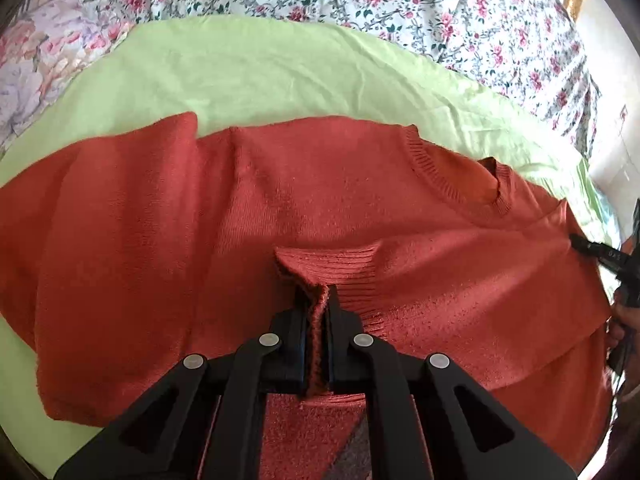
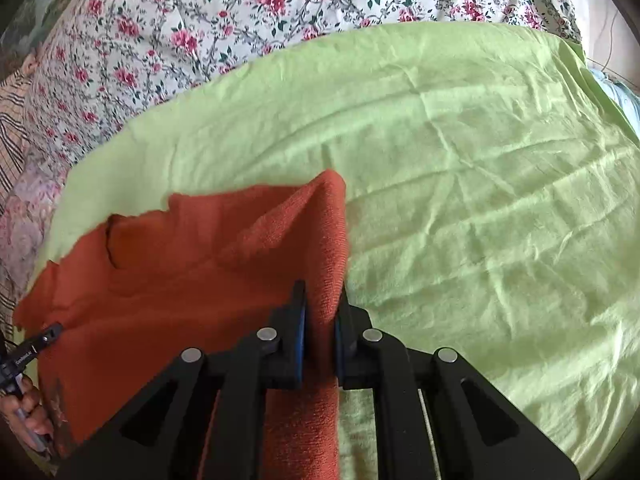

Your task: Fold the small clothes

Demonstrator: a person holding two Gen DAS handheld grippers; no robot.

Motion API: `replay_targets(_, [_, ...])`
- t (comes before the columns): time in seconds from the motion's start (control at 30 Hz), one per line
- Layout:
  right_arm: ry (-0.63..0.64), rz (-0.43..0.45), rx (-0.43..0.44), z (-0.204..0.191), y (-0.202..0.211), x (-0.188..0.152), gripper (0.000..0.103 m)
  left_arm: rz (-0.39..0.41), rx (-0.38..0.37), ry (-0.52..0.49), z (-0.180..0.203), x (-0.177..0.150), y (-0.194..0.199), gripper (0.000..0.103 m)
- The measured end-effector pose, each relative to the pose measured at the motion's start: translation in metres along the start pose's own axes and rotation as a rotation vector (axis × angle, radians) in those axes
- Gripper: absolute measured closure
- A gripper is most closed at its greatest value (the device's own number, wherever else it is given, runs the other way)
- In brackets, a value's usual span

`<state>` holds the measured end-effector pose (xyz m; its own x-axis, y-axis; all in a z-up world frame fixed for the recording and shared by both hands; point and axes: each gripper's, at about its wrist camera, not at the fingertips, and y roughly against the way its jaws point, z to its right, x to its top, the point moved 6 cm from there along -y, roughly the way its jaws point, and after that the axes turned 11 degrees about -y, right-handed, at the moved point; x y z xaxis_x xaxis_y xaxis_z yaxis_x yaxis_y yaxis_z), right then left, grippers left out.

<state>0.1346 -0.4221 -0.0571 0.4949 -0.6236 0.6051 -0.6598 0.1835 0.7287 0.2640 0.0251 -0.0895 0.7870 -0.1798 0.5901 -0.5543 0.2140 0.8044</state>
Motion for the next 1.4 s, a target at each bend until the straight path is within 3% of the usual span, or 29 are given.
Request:
replay_targets(0.13, [0.011,0.077,-0.035,-0.006,0.039,-0.004,0.083,-0.004,0.015,-0.034,0.002,-0.003,0.0,0.096])
replay_targets(0.2, [0.016,0.109,0.023,-0.016,0.067,-0.017,0.083,-0.007,0.015,-0.034,0.002,-0.005,0.0,0.096])
replay_targets(0.27, [0.054,0.062,0.1,-0.029,0.073,-0.036,0.083,-0.008,0.015,-0.031,0.0,-0.007,0.002,0.095])
replay_targets(0.3, [0.078,0.015,0.098,-0.032,0.069,-0.047,0.083,-0.009,0.016,-0.027,-0.002,-0.01,0.004,0.094])
replay_targets(0.4, [0.097,-0.103,-0.008,-0.017,0.045,-0.075,0.083,-0.013,0.028,-0.025,-0.01,-0.018,0.013,0.09])
replay_targets(0.53, [0.005,-0.084,0.016,-0.004,0.063,-0.077,0.082,-0.007,0.006,0.021,-0.025,-0.037,0.037,0.088])
replay_targets(0.57, [0.004,-0.072,0.026,-0.007,0.07,-0.078,0.077,0.004,-0.001,0.044,-0.03,-0.043,0.046,0.086])
replay_targets(0.63, [0.019,-0.062,0.09,-0.023,0.083,-0.082,0.068,0.024,-0.012,0.09,-0.042,-0.052,0.062,0.077])
replay_targets(0.67, [0.03,-0.058,0.117,-0.032,0.088,-0.087,0.064,0.034,-0.023,0.118,-0.05,-0.056,0.069,0.067])
replay_targets(0.7, [0.043,-0.054,0.142,-0.042,0.091,-0.091,0.063,0.045,-0.022,0.155,-0.06,-0.061,0.077,0.047])
replay_targets(0.77, [0.072,-0.065,0.2,-0.066,0.092,-0.102,0.063,0.064,0.014,0.242,-0.091,-0.071,0.092,0.021])
replay_targets(0.8, [0.084,-0.077,0.225,-0.077,0.091,-0.109,0.063,0.083,0.028,0.29,-0.108,-0.075,0.099,0.02])
replay_targets(1.03, [0.17,-0.189,0.321,-0.136,0.072,-0.15,0.063,0.162,0.029,0.676,-0.248,-0.095,0.121,0.019])
replay_targets(1.1, [0.181,-0.21,0.334,-0.144,0.068,-0.16,0.063,0.189,-0.002,0.771,-0.285,-0.098,0.117,0.018])
replay_targets(1.2, [0.187,-0.238,0.347,-0.153,0.063,-0.167,0.063,0.225,-0.04,0.854,-0.322,-0.094,0.109,0.018])
replay_targets(1.27, [0.183,-0.252,0.355,-0.156,0.061,-0.17,0.063,0.242,-0.023,0.872,-0.338,-0.09,0.104,0.018])
replay_targets(1.33, [0.18,-0.259,0.354,-0.158,0.059,-0.172,0.062,0.26,0.021,0.874,-0.355,-0.082,0.102,0.025])
replay_targets(1.37, [0.18,-0.261,0.351,-0.158,0.059,-0.173,0.062,0.261,0.048,0.868,-0.362,-0.078,0.1,0.041])
replay_targets(1.4, [0.181,-0.262,0.349,-0.158,0.059,-0.174,0.063,0.256,0.066,0.854,-0.368,-0.072,0.099,0.067])
